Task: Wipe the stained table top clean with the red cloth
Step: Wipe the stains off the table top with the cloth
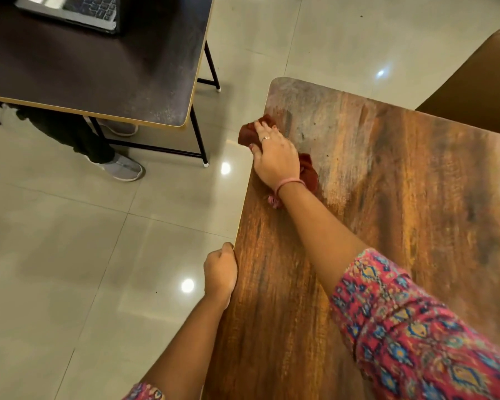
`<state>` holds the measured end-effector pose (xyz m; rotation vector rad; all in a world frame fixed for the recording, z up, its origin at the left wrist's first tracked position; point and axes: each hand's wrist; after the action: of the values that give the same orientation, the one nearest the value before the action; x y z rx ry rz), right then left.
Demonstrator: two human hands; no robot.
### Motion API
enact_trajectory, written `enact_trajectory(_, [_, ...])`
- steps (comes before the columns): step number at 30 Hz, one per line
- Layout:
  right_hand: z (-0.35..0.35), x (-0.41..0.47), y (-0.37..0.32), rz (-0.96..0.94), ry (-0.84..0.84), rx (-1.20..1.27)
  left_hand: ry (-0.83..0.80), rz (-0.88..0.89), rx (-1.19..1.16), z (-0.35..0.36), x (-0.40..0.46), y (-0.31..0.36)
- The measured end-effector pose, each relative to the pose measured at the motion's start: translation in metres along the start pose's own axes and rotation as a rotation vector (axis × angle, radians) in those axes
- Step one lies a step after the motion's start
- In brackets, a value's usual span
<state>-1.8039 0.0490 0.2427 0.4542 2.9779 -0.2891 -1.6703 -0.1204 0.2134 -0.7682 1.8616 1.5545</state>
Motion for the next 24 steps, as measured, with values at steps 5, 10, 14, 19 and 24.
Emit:
enact_trajectory(5, [0.015,-0.117,-0.016,-0.128,0.003,0.029,0.062,0.082,0.045,0.001,0.001,0.0])
enact_trajectory(10, [0.028,-0.215,0.008,-0.25,-0.064,-0.104,0.085,0.11,0.05,0.002,0.003,-0.003])
enact_trajectory(14, [0.016,-0.185,0.06,-0.282,-0.051,-0.117,0.103,0.095,0.086,0.003,0.005,-0.003])
enact_trajectory(19, [0.002,-0.101,0.097,-0.002,0.057,-0.088,0.1,0.125,0.095,0.002,0.004,-0.003])
enact_trajectory(24, [-0.006,-0.048,0.101,0.268,0.111,-0.029,0.117,0.138,0.105,0.003,0.0,-0.002])
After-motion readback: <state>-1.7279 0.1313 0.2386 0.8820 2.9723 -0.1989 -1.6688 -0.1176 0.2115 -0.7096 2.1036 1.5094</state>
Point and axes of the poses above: each hand's wrist, its own x-axis towards the middle knuckle, its own z-axis out of the palm, y = z × x, and after that the axes turned 11 degrees about -x, right-handed
